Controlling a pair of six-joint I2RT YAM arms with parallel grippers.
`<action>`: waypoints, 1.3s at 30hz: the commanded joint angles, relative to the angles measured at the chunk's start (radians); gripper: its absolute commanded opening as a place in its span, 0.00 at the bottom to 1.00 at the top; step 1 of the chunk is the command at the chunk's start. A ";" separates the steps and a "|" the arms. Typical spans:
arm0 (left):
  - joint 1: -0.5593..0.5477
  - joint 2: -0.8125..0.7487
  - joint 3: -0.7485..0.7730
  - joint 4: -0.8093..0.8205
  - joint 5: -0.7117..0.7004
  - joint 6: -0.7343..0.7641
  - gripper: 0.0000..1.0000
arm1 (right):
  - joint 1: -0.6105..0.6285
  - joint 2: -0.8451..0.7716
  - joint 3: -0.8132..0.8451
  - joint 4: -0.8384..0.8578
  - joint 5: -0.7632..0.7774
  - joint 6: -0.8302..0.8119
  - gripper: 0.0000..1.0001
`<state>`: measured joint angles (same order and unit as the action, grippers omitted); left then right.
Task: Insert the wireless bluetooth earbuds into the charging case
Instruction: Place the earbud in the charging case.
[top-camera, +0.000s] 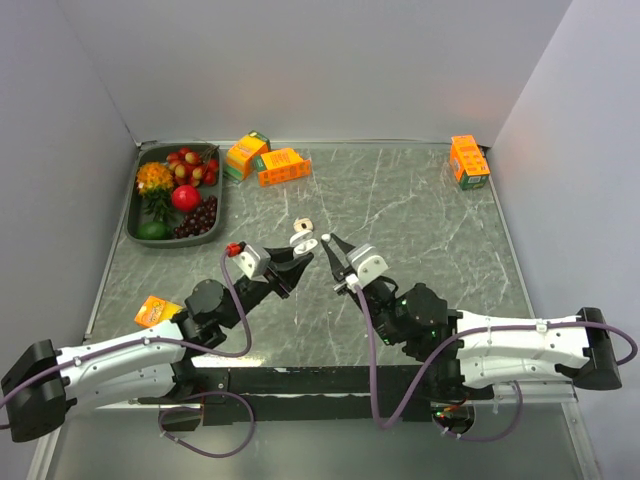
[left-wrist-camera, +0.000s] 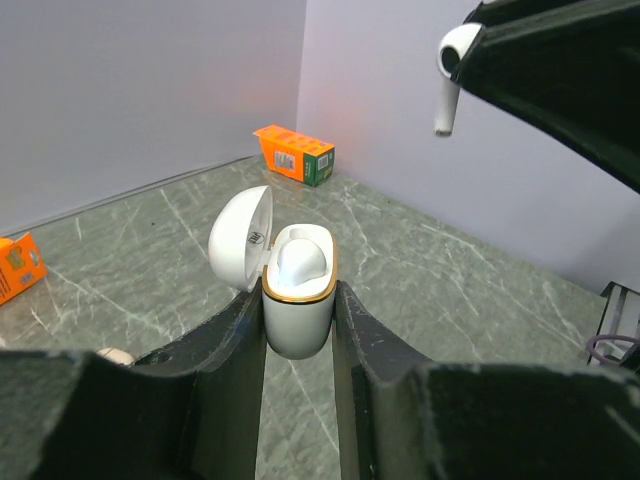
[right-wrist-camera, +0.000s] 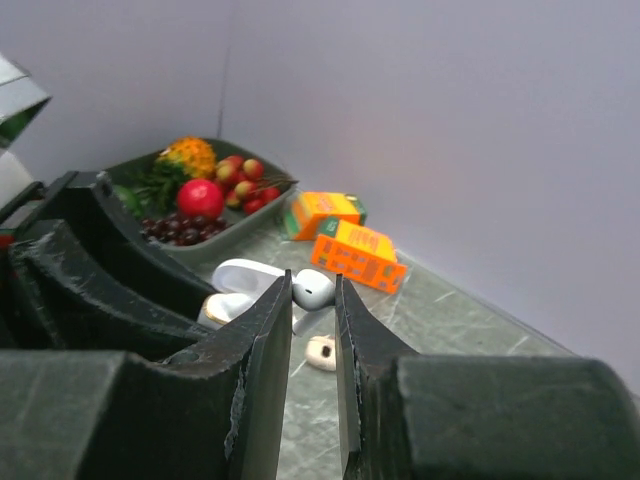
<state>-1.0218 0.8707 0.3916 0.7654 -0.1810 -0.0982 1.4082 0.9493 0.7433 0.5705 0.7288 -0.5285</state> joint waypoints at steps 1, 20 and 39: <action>-0.003 0.002 0.061 0.084 0.040 -0.011 0.01 | 0.012 -0.014 -0.016 0.227 0.026 -0.137 0.00; -0.003 -0.038 0.118 -0.054 0.152 -0.047 0.01 | 0.012 -0.015 -0.094 0.316 -0.126 -0.208 0.00; -0.003 -0.062 0.130 -0.092 0.172 -0.047 0.01 | -0.018 -0.004 -0.085 0.216 -0.167 -0.154 0.00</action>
<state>-1.0218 0.8280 0.4889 0.6445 -0.0227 -0.1360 1.4010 0.9497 0.6388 0.7910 0.5793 -0.7181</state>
